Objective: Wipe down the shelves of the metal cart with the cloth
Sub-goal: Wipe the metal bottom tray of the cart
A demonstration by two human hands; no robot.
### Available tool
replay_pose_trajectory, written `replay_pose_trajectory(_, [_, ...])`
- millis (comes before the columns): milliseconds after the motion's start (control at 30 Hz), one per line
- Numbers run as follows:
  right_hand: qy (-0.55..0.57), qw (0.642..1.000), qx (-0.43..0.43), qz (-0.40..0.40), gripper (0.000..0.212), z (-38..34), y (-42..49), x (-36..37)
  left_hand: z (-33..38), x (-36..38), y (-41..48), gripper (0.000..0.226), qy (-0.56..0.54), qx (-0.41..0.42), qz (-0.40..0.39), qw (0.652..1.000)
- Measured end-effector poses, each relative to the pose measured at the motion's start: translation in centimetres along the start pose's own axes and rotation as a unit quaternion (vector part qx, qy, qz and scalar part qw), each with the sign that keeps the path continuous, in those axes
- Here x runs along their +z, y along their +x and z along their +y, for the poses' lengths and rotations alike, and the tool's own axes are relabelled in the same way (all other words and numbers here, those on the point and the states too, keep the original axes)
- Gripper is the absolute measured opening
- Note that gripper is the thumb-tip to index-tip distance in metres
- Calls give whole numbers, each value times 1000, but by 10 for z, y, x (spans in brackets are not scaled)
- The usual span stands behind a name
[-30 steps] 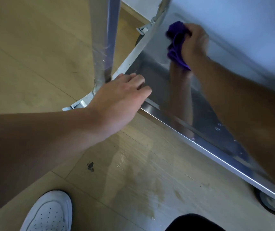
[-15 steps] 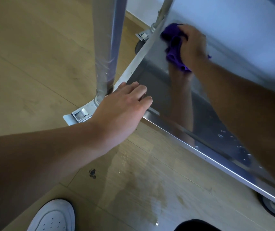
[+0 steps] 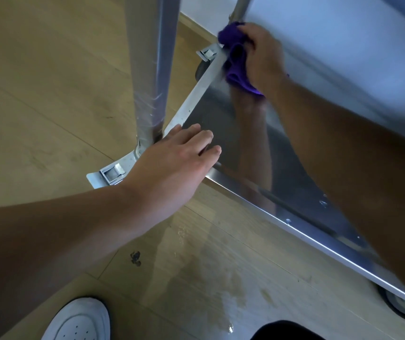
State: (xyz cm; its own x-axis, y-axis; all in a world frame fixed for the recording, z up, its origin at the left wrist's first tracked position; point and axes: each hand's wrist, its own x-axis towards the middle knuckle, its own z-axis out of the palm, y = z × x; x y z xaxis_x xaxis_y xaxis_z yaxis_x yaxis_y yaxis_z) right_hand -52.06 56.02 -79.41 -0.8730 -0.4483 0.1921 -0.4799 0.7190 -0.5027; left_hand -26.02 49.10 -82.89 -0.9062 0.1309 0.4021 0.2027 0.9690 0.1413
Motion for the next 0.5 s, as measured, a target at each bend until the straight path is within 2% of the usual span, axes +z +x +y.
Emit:
replay_pose_trajectory(67, [5,995,89,47,34,21,2,-15,0,2,3,33,0,-5,1,1000])
replay_pose_trajectory(133, [12,986,143,85,36,35,2,-24,2,3,6,31,-8,-6,1,1000])
replay_pose_trajectory(200, [32,983,151,95,36,36,-1,-21,4,3,7,29,-17,-6,0,1000])
replay_pose_trajectory(300, [22,993,93,66,31,12,-22,-13,2,2,6,31,-19,-2,-2,1000])
replay_pose_trajectory(367, [16,999,22,20,37,3,-38,-4,1,2,5,35,-10,1,-6,1000])
replay_pose_trajectory(433, [-27,998,-55,-8,40,6,-51,-3,-1,3,4,40,-2,3,-12,1000])
replay_pose_trajectory(500, [-42,996,-76,-12,40,25,-56,-10,-2,3,5,43,1,8,-24,1000])
